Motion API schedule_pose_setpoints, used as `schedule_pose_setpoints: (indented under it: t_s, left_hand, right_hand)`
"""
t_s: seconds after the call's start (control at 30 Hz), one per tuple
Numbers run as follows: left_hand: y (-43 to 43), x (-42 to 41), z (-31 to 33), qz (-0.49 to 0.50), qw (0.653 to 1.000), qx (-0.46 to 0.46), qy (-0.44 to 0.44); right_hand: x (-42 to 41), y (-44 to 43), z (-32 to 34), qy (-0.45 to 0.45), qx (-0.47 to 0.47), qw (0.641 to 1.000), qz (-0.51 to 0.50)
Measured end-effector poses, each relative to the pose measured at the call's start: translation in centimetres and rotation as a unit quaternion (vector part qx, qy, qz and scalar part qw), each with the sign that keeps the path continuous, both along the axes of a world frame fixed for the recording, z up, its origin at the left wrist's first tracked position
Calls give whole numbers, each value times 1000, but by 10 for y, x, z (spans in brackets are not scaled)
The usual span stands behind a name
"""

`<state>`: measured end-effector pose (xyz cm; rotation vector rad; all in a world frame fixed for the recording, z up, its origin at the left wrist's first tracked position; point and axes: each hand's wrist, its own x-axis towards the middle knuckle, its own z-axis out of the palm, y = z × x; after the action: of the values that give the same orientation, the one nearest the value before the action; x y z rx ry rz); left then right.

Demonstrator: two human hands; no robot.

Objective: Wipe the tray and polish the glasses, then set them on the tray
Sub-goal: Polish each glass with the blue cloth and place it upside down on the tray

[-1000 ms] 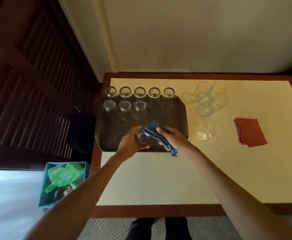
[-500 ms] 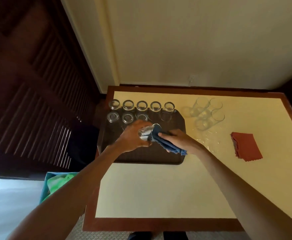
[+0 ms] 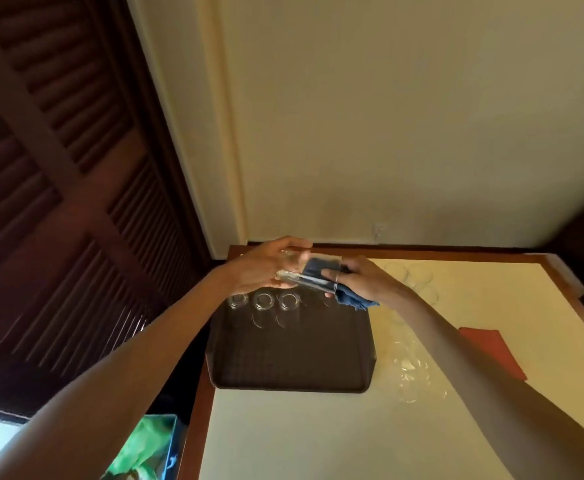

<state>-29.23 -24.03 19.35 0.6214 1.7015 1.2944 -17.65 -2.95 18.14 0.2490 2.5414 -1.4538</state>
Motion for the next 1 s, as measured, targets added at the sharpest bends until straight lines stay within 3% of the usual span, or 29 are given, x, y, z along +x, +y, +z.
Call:
schedule_pose_setpoints:
  t_s: [0.07,0.13,0.2,0.27,0.33,0.4,0.5,0.63,0.7,0.77,0.8,0.83,0.87,0.9,0.93,1.0]
  left_hand:
    - [7,4,6,85,989,-24,-119]
    - [17,12,14,154,972,-22,-174]
    - [27,24,25,222,960,-4,-173]
    - [34,32,32,255,955,9,-147]
    - [36,37,37,256,959,18,-123]
    - [33,36,40,235,965,23,-116]
    - [25,35,45,182,972,28,-146]
    - [25,43,52,178,962,-18,-205]
    - [29,50,53,199,963,-46,-178]
    - [35,54,52,241,963,-42,-112]
    - [38,55,53,258,964,-23,-65]
    - [40,54,52,263,965,-3,12]
    - [41,55,51,253,961,11,112]
    - [41,57,48,238,949,21,206]
    - [40,59,44,233,934,34,269]
    - [38,63,39,232,922,71,301]
  right_hand:
    - [-2,-3,13,30,35,999,-1]
    - [-8,-4,18,59,105,992,-35]
    - [-16,-3,19,73,176,978,-79]
    - [-21,-2,22,87,186,971,-118]
    - [-18,-5,31,121,152,972,-134]
    - [-13,-6,37,157,193,961,-120]
    - [-3,-9,46,218,351,906,-91]
    - [6,-16,57,385,480,788,-24]
    - [4,-14,52,371,479,795,-21]
    - [2,-13,44,275,417,863,-70]
    - [4,-14,39,219,337,911,-98]
    - [6,-17,36,149,204,960,-123]
    - [10,-21,34,69,34,986,-147]
    - [13,-25,32,-29,-121,980,-158]
    - [16,-28,30,-99,-216,960,-151]
    - [19,-28,30,-130,-240,953,-131]
